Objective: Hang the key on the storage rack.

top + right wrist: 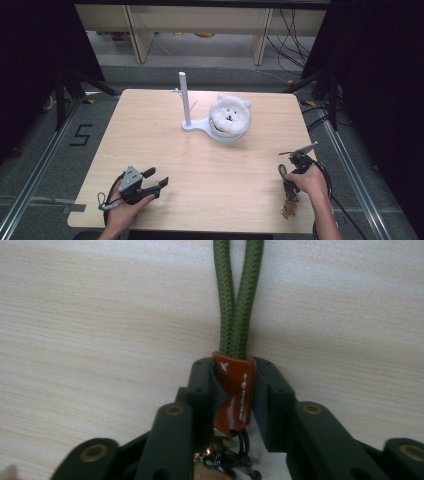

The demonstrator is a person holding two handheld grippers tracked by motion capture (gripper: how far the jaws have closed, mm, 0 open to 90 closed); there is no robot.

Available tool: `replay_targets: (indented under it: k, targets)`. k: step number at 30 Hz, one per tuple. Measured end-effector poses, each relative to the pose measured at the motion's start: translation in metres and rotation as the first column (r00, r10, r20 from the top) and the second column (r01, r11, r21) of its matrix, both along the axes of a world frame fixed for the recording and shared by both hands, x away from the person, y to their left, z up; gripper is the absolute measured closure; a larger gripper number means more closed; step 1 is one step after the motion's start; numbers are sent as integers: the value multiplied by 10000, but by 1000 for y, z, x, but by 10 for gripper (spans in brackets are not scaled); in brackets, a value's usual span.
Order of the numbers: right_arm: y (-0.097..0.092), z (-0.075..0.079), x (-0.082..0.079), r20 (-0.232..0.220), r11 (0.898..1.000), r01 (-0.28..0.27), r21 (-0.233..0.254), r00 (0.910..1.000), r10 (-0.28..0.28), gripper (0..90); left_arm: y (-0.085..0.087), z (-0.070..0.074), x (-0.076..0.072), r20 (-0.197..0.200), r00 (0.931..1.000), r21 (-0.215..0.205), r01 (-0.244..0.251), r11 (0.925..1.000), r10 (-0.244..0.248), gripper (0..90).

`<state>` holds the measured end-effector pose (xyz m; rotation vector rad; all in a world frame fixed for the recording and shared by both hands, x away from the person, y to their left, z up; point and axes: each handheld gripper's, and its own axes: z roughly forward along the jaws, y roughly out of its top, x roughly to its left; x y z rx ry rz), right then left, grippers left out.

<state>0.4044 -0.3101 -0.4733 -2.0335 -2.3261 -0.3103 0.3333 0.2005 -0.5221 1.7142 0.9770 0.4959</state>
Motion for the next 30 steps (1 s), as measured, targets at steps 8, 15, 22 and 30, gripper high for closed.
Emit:
replay_targets:
  k: [8,15,22,30]
  targets:
    - [5,1,-2,64,9978,-139,652,9999,135,801,0,-1,0,86,9999,-83,68,9999,-67,340]
    - [19,26,-14,1333,9846,473,1684,9886,-703,801,-9,4,-4,57,9991,-374,429,9984,-427,330]
    - [37,42,-22,3672,9750,-952,2006,9300,153,801,-18,17,-7,-150,9933,-1070,1123,9879,-1146,350]
    - [72,57,-20,5957,9043,-2722,3288,8028,251,800,-44,38,-3,-198,9653,-1659,2536,9530,-2603,410]
